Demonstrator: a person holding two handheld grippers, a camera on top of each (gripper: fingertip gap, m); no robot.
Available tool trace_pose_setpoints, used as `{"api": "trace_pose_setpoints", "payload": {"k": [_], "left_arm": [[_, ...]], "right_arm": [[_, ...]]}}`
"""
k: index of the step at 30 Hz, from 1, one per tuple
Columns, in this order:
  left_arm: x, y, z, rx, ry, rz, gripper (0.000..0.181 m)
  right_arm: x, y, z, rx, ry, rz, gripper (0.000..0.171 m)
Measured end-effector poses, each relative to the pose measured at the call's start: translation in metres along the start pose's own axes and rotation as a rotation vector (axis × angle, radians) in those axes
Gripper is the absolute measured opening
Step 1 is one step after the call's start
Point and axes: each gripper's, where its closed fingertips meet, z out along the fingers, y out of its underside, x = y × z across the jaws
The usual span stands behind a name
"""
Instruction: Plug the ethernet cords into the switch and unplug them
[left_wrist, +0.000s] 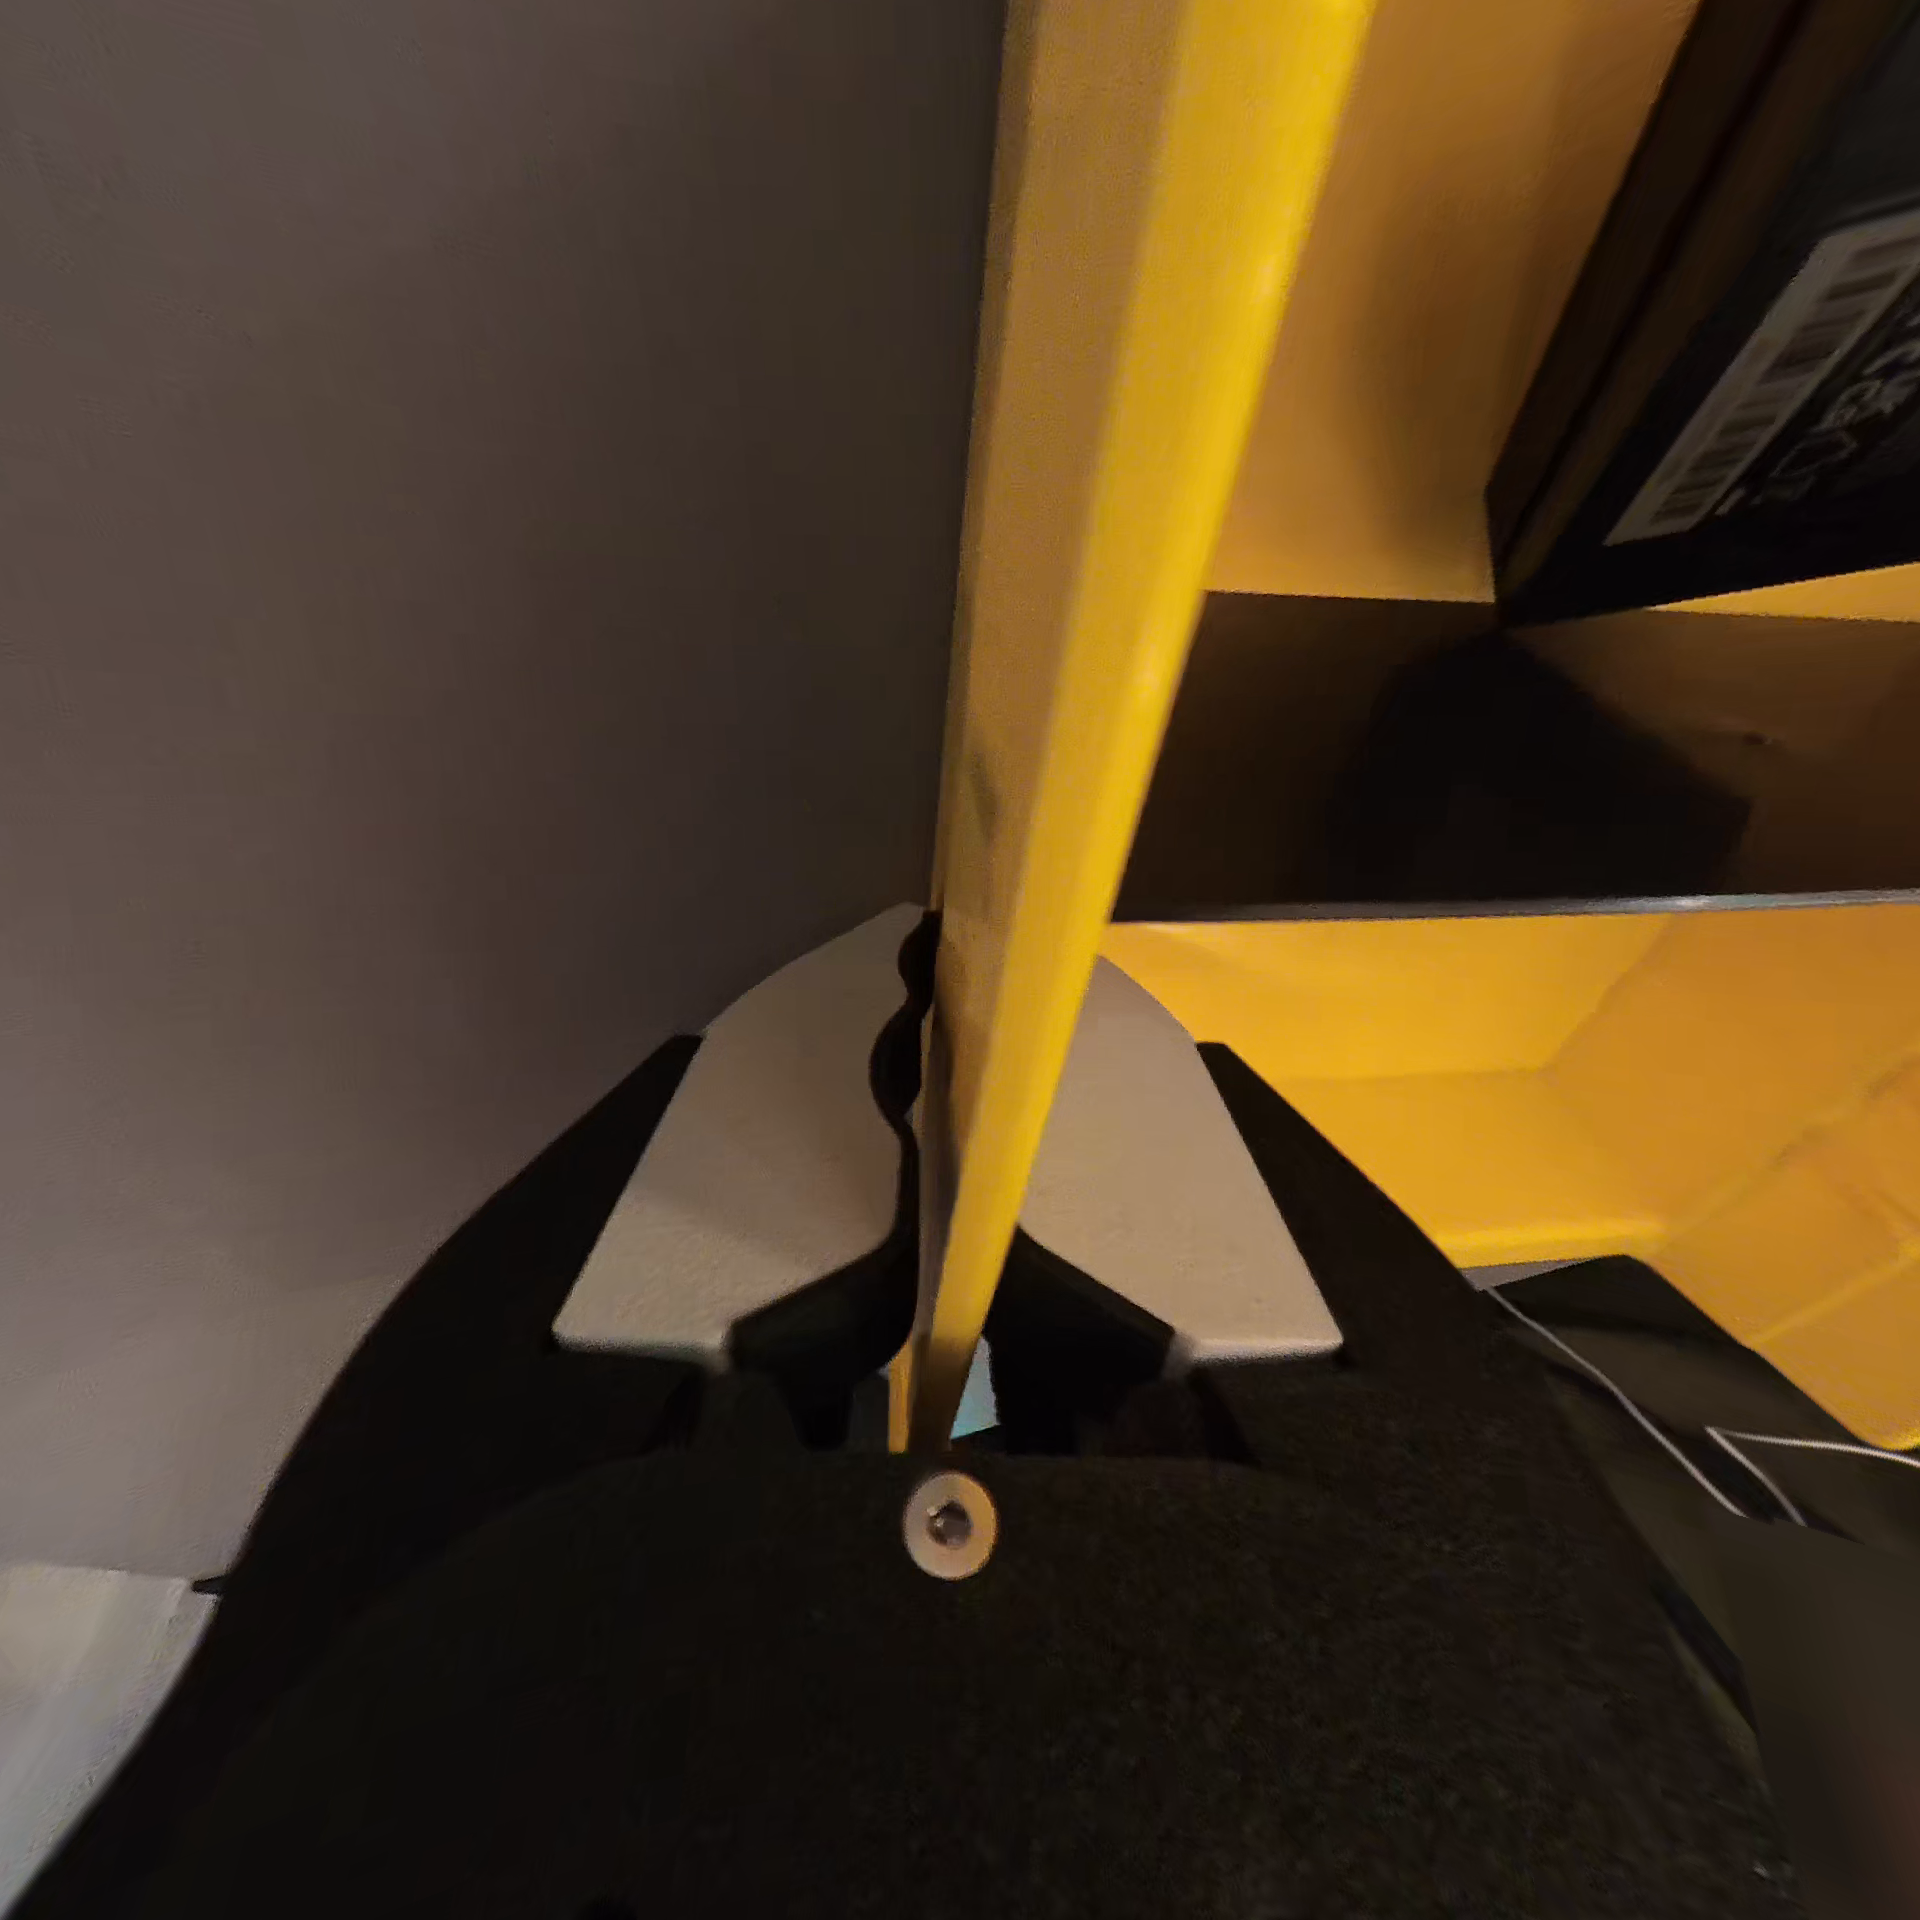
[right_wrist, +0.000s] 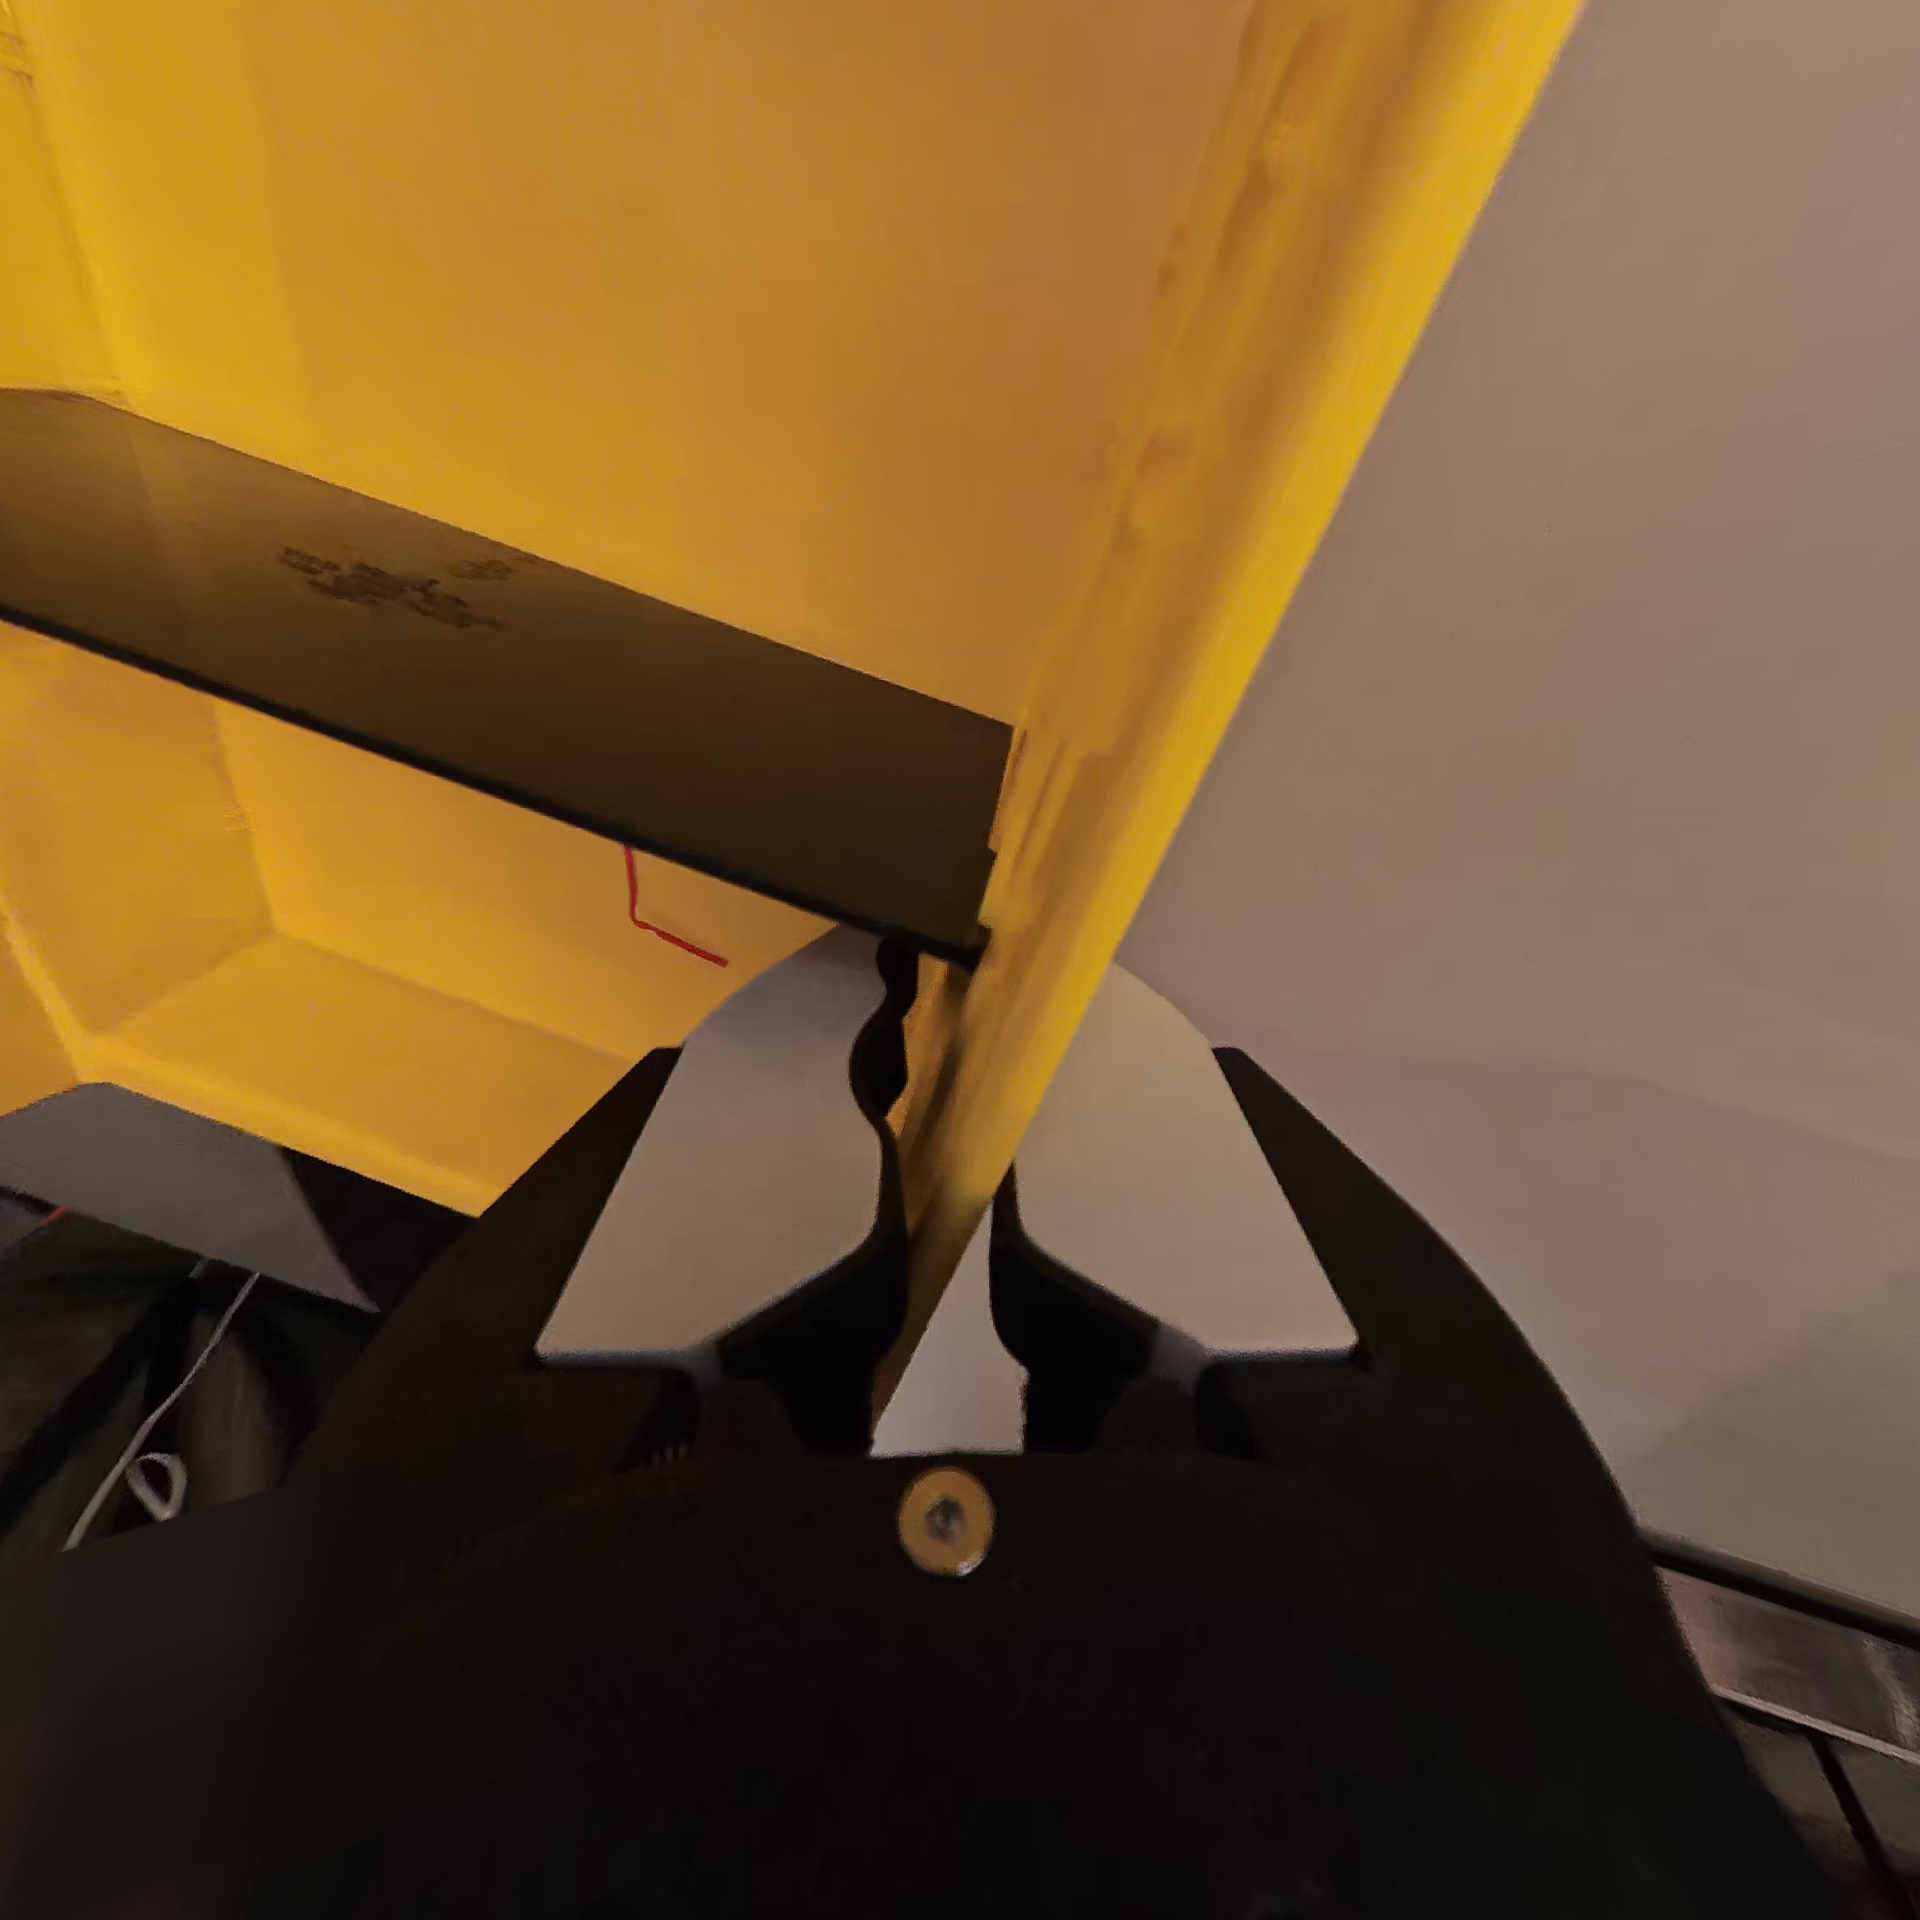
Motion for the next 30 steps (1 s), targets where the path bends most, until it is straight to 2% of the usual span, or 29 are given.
{"api": "trace_pose_setpoints", "payload": {"k": [6, 11, 15, 22, 30], "left_arm": [[-0.073, 0.037, -0.004, 0.045, 0.008, -0.123, 0.003], [-0.124, 0.066, -0.006, 0.089, 0.031, -0.236, 0.003], [-0.158, 0.084, -0.008, 0.116, 0.043, -0.3, 0.004], [-0.201, 0.108, -0.01, 0.145, 0.059, -0.404, 0.004], [-0.224, 0.119, -0.012, 0.163, 0.061, -0.432, 0.004]], "right_arm": [[-0.04, -0.022, 0.011, -0.088, -0.017, 0.029, 0.007], [-0.062, -0.044, 0.018, -0.067, 0.023, 0.045, 0.005], [-0.066, -0.045, 0.019, -0.057, 0.05, 0.103, 0.005], [-0.065, -0.035, 0.019, -0.06, 0.037, 0.182, 0.005], [-0.058, -0.03, 0.018, -0.065, 0.033, 0.178, 0.005]]}}
